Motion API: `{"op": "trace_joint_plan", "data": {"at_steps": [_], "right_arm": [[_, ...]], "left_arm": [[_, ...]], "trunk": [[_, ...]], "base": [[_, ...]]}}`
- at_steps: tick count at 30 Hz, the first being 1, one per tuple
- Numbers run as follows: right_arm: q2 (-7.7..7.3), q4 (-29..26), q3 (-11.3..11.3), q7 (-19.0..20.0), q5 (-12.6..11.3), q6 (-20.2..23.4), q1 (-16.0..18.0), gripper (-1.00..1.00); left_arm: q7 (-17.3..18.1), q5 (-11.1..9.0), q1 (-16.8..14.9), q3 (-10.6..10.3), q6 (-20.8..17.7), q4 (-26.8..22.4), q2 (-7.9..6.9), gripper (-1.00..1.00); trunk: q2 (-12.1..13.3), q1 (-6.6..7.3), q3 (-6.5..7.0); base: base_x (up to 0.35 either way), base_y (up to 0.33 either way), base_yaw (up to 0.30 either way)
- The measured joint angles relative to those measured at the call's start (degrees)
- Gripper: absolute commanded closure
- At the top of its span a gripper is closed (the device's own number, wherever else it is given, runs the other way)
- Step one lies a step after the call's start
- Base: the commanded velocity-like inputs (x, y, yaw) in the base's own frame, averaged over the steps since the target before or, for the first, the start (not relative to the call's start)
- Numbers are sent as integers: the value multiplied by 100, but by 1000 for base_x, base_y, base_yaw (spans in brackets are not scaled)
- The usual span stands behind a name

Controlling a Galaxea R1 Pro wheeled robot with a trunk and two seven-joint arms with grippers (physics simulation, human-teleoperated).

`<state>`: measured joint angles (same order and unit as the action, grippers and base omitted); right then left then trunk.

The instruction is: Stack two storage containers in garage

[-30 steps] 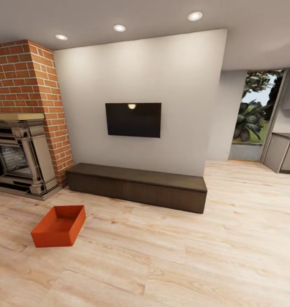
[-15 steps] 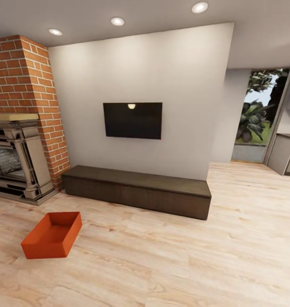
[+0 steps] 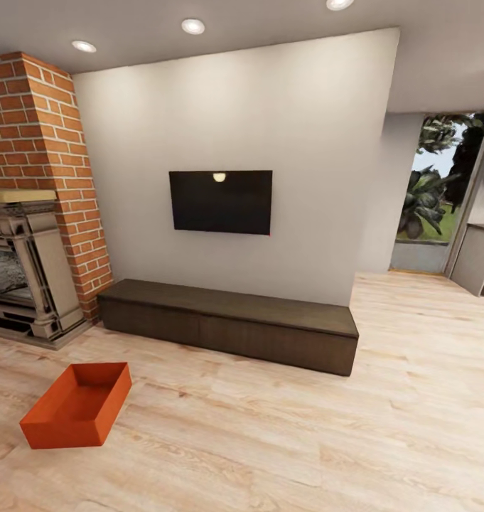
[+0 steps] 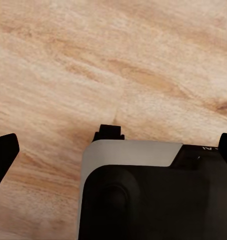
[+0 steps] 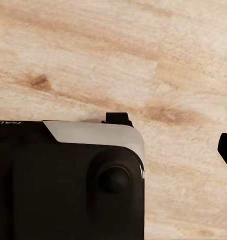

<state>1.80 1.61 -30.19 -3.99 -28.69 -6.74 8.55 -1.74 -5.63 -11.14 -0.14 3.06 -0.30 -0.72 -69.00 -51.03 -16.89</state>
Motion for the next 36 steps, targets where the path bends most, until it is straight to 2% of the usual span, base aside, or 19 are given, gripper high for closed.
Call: {"op": "trace_joint_plan", "data": {"at_steps": [7, 36], "right_arm": [[2, -1, 0, 0, 0, -4, 0, -100], [2, 1, -2, 0, 8, 1, 0, -100]], "left_arm": [[2, -2, 2, 1, 0, -3, 0, -100], [1, -2, 3, 1, 0, -3, 1, -100]], "trunk": [[0, -1, 0], [0, -1, 0]], "base": [[6, 0, 112], [0, 0, 269]]}}
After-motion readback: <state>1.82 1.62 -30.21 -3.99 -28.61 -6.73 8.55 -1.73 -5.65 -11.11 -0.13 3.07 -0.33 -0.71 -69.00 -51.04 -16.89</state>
